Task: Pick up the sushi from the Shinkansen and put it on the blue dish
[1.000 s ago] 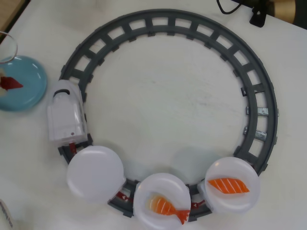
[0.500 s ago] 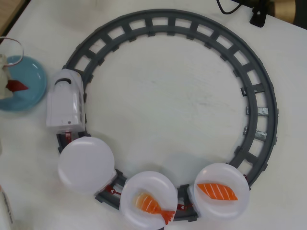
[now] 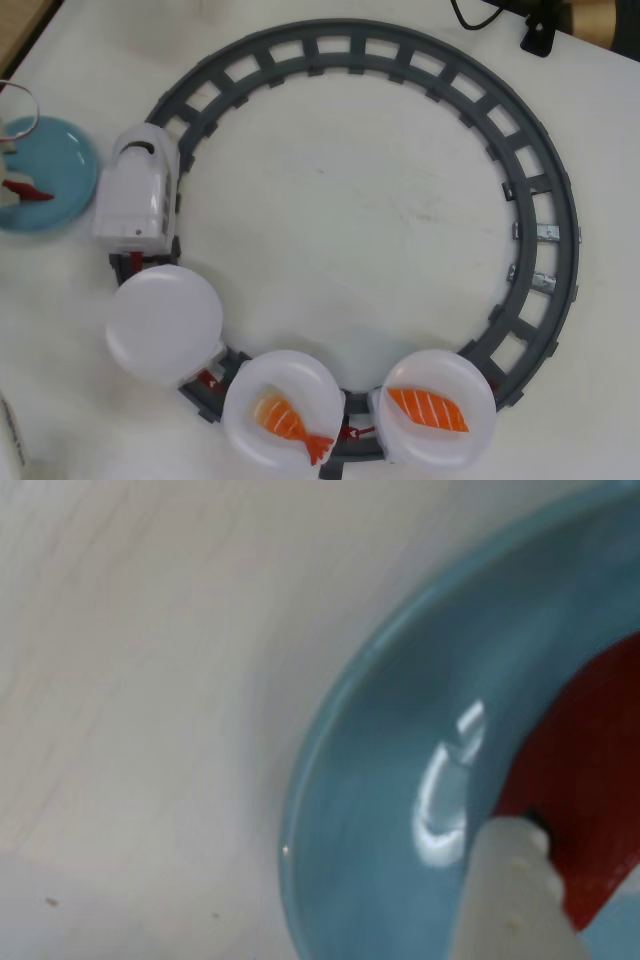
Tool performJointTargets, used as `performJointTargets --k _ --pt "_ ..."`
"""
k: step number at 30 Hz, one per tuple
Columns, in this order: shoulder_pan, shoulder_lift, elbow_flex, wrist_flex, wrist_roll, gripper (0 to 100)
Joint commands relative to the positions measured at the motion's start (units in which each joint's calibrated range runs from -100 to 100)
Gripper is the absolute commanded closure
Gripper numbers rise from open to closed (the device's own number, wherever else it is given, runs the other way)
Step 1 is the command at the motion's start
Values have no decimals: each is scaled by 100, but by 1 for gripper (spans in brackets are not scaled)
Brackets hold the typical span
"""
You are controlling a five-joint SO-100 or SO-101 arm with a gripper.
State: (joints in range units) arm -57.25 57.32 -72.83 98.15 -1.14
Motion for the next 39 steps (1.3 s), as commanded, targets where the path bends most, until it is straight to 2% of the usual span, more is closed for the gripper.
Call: performJointTargets --k 1,10,23,29,37,39 --pt "12 -170 -346 100 4 73" --pt "12 -1480 457 108 -17 73" --pt "83 -4799 4334 108 4 74" --pt "100 -6167 6246 -206 140 84" --pt "276 -8366 9248 -1709 177 97" --pt "276 -8938 9943 -1921 177 97"
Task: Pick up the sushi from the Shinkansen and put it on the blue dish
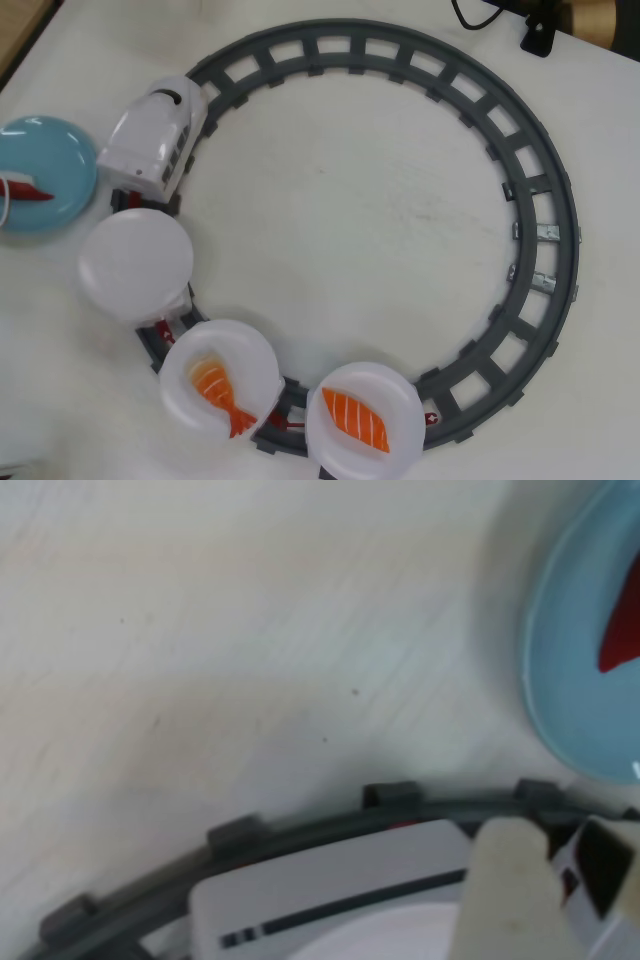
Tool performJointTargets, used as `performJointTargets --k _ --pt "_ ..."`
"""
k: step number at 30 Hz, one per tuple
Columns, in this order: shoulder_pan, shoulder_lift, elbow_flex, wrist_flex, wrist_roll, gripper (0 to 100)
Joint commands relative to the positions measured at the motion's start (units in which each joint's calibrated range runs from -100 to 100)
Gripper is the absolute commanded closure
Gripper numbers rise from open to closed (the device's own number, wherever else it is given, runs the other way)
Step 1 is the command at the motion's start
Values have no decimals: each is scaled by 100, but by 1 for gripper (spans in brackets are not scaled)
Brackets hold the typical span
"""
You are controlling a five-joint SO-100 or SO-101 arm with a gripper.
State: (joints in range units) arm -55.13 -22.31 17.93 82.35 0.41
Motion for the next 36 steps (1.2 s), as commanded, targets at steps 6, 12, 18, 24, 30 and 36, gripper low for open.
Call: performJointTargets --k 6,12,18,24,30,36 --pt "73 -2900 2787 -978 6 97" --pt "73 -4550 4230 -1310 -10 97" --pt "82 -5761 5168 -1361 -15 97" --pt "82 -6682 6187 -1547 -20 97" --pt "46 -7520 7026 -1445 -26 97" --pt "55 -7561 7116 -1412 -26 97"
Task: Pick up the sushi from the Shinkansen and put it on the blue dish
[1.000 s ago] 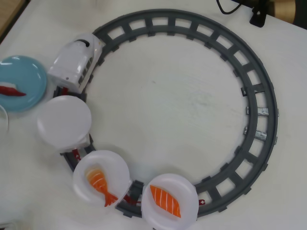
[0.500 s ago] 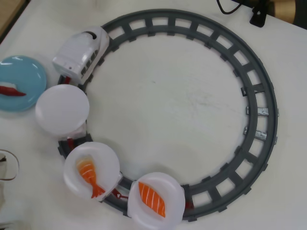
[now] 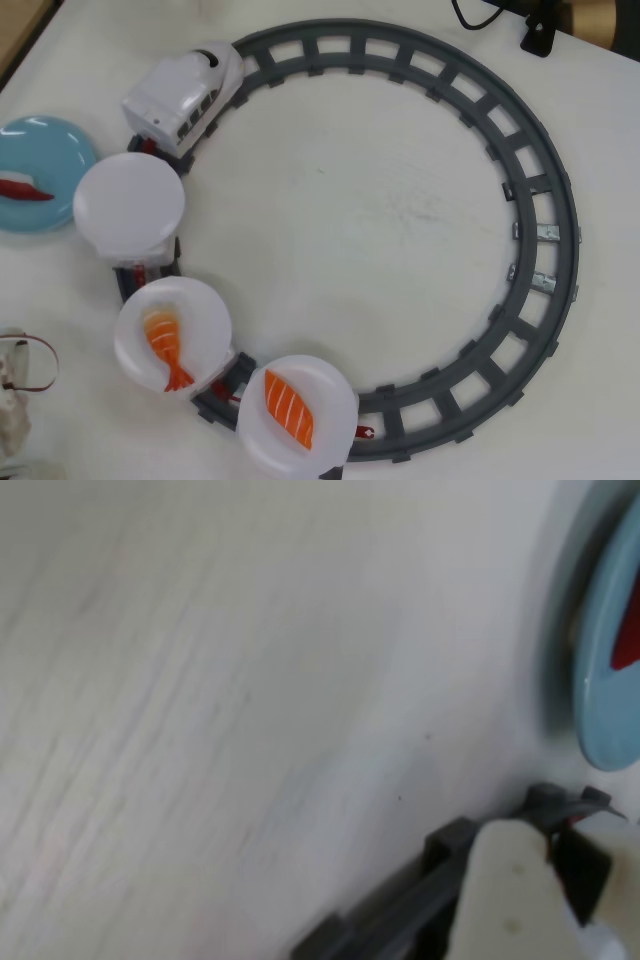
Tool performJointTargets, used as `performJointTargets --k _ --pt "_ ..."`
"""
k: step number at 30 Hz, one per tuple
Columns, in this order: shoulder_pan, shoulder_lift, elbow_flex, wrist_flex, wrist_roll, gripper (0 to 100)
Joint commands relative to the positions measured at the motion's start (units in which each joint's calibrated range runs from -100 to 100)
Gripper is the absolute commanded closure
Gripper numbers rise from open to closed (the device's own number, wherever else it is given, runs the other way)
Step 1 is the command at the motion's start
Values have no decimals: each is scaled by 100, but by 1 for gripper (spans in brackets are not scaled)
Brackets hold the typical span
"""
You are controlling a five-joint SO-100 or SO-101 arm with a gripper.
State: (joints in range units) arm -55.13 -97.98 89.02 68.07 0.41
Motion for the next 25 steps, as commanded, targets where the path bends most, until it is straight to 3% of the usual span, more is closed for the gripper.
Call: performJointTargets --k 1,25 --pt "55 13 25 17 -26 97" --pt "38 13 205 9 -20 97"
